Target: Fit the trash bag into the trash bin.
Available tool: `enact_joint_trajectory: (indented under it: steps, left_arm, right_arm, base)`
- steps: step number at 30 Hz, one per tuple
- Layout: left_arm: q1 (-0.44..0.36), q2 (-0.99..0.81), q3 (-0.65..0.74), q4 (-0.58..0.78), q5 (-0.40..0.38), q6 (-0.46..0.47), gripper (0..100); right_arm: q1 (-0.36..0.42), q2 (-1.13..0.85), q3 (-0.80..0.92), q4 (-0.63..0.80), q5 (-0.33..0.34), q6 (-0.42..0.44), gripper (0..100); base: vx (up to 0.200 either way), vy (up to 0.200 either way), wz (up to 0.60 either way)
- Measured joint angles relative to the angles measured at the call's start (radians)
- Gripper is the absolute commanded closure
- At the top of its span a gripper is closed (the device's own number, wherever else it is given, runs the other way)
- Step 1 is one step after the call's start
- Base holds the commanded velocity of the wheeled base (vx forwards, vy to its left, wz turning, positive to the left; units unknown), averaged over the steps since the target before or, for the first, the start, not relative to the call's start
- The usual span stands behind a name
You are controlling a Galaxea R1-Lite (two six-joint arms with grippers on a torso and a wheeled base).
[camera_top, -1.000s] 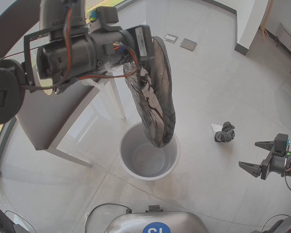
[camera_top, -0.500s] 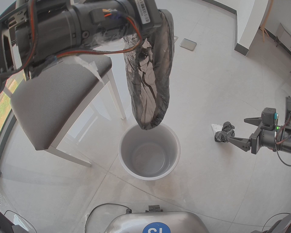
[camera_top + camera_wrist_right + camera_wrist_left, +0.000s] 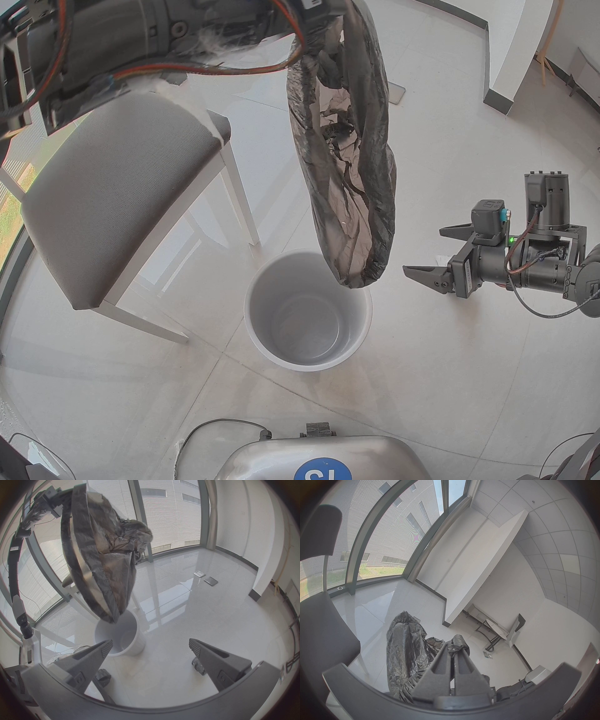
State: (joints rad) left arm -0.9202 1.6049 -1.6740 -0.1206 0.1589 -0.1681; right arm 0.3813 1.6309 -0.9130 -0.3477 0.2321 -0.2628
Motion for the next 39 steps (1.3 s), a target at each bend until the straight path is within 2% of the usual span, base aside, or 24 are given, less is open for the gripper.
enact_joint_trajectory:
  steps: [9, 20, 36, 37, 39]
  left_arm:
    - [0.000, 0.007, -0.028, 0.002, -0.001, -0.009, 100]
    - [0.000, 0.039, -0.093, 0.003, -0.001, -0.032, 100]
    - [-0.010, 0.054, -0.112, 0.004, -0.001, -0.041, 100]
    - [-0.011, 0.054, -0.113, 0.003, -0.001, -0.042, 100]
    - [-0.011, 0.054, -0.120, 0.005, -0.001, -0.046, 100]
  right_arm:
    - [0.063, 0.074, -0.051, -0.014, -0.003, 0.022, 0]
    - [0.125, 0.203, -0.211, -0.021, -0.026, 0.051, 0]
    - [0.083, 0.328, -0.392, -0.032, -0.028, 0.054, 0]
    - [0.083, 0.332, -0.394, -0.034, -0.028, 0.054, 100]
    - [0.085, 0.344, -0.397, -0.052, -0.029, 0.054, 100]
  base:
    - [0.000, 0.000, 0.00]
    - [0.000, 0.000, 0.00]
    - [0.000, 0.000, 0.00]
    - [0.000, 0.000, 0.00]
    - [0.000, 0.000, 0.00]
